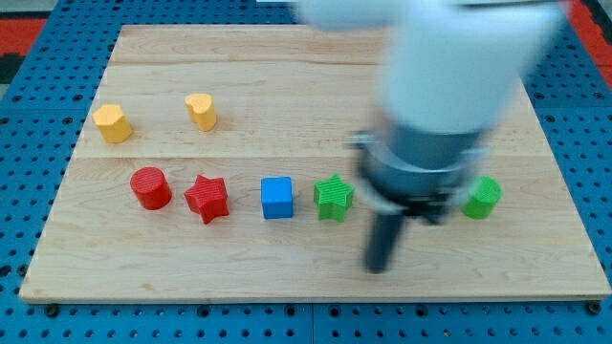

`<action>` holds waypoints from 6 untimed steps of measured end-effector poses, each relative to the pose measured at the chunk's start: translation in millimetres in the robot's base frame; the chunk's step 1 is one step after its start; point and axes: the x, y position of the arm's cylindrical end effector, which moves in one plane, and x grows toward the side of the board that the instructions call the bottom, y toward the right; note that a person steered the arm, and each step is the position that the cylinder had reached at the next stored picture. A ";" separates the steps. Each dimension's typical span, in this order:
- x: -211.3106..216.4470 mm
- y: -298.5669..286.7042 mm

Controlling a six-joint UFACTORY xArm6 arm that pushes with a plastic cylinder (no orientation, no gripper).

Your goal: Slide the red star up a bit

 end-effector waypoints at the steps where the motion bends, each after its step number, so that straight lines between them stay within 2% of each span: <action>1: 0.0 -115.0; 3: -27.2 -130.8; 6: -33.9 -144.6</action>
